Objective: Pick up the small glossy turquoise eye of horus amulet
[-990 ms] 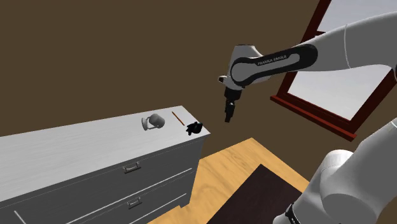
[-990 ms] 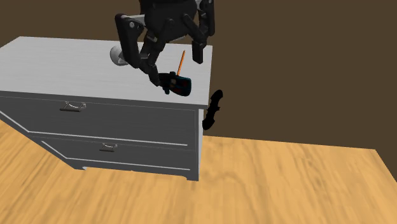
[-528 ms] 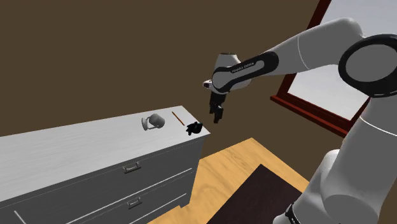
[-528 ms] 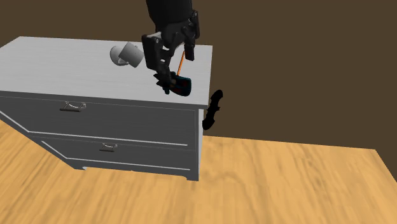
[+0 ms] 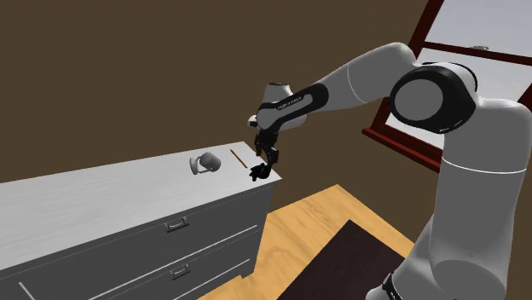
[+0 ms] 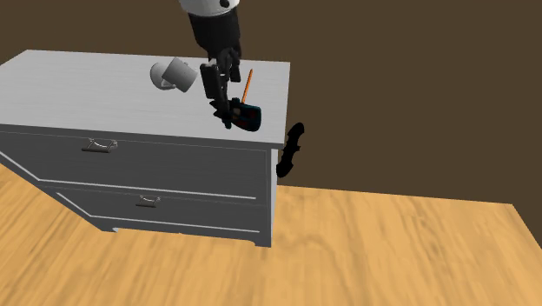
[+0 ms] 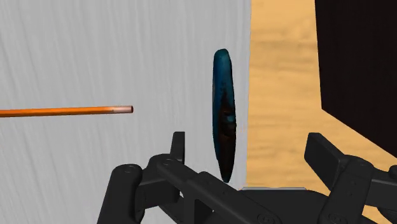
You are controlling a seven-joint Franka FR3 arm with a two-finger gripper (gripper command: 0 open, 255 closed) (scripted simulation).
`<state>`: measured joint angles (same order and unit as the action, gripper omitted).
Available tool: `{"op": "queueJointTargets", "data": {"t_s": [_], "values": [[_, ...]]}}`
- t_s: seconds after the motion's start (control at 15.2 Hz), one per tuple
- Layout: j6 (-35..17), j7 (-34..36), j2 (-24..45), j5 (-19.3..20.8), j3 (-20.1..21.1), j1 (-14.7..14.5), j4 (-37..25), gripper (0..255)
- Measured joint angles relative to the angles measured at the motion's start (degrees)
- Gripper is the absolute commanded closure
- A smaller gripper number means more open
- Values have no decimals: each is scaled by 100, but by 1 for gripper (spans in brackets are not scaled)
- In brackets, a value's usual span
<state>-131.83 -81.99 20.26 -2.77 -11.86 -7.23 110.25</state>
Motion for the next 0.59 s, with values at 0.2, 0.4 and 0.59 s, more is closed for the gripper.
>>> {"op": "queueJointTargets", "data": {"t_s": [0.2,0.4,0.59], "values": [[-166,-269,263,-37,88,35,-124,0],[-334,-317,445,-74,120,52,-142,0],[-493,-342,595,-107,141,72,-131,0]]}}
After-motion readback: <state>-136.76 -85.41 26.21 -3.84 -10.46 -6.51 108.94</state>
